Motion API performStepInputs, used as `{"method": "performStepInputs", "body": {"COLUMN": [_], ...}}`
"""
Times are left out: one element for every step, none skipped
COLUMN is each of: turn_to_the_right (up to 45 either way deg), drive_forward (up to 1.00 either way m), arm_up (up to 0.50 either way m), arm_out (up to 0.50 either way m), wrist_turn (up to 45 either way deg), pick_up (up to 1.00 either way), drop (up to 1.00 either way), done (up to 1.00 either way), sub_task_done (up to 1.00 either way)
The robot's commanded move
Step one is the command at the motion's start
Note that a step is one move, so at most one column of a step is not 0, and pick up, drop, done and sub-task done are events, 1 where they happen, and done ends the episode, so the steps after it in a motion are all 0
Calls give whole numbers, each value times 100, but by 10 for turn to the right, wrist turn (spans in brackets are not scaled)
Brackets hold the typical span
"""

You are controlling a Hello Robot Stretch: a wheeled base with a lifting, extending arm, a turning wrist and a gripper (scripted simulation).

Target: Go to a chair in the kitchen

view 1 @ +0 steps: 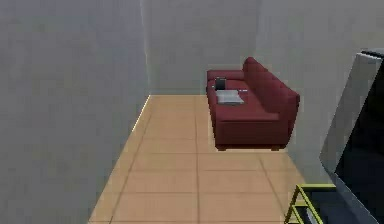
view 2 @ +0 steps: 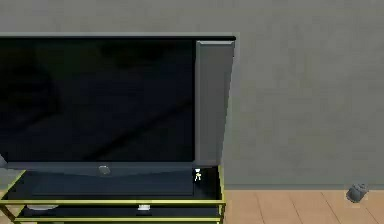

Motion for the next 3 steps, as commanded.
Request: {"method": "performStepInputs", "body": {"turn_to_the_right": [-450, -450, -450], "drive_forward": [0, 0, 0], "arm_up": [0, 0, 0], "arm_out": [0, 0, 0], "wrist_turn": [0, 0, 0], "pick_up": [0, 0, 0], "drop": [0, 0, 0], "done": [0, 0, 0], "sub_task_done": [0, 0, 0]}}
